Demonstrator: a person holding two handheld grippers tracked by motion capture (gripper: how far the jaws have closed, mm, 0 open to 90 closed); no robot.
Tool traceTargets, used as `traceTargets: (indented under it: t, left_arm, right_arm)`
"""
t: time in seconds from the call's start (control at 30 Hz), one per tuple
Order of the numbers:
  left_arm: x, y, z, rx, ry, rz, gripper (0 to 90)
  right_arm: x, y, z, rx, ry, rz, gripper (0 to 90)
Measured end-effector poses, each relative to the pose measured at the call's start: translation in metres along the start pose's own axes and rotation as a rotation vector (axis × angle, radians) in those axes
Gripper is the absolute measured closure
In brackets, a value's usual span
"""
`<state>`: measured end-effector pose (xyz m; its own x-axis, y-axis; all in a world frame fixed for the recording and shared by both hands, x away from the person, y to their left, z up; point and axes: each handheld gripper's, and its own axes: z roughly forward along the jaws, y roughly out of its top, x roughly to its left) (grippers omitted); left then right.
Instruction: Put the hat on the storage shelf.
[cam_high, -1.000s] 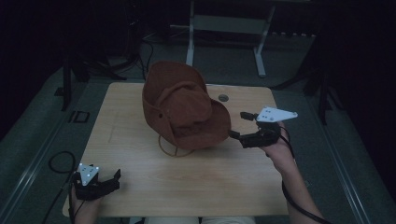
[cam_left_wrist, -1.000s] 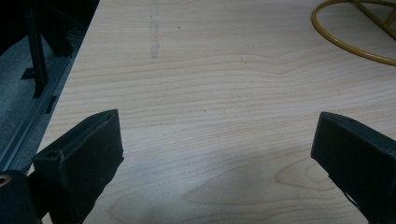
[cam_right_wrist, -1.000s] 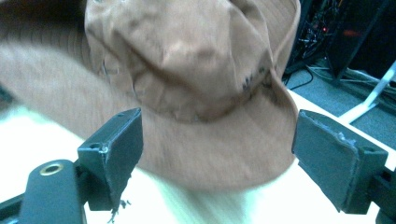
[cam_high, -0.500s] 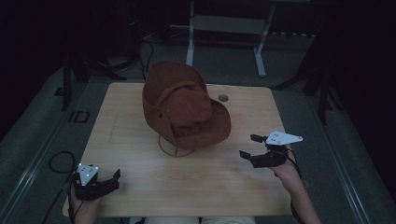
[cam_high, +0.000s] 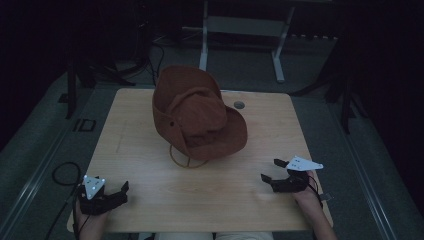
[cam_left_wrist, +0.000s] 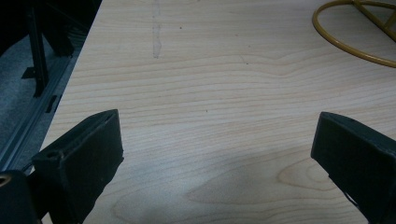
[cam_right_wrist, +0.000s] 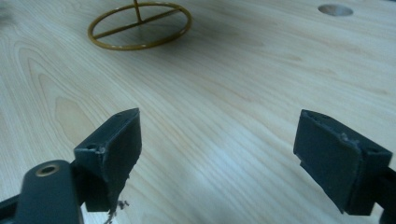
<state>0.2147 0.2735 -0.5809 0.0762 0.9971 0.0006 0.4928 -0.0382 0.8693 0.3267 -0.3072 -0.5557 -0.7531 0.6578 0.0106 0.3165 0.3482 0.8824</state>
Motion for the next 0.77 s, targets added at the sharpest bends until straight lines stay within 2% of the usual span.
traceTargets:
  t: [0.2,0.4,0.63,0.77]
  left_arm:
    - [0.000,0.000,0.000,0.001,-0.001,-0.001,2.8]
    - [0.000,0.000,0.000,0.003,-0.001,0.004,2.8]
    - [-0.001,-0.001,0.001,0.005,-0.004,0.005,2.8]
    - [-0.001,-0.001,0.000,0.006,-0.004,0.008,2.8]
  right_arm:
    - [0.000,-0.014,-0.008,0.016,-0.013,-0.002,14.3]
    - [-0.004,-0.024,-0.017,0.028,-0.059,0.005,14.2]
    - [-0.012,-0.029,-0.023,0.021,-0.086,0.033,14.2]
    - [-0.012,-0.028,-0.023,0.020,-0.088,0.026,14.1]
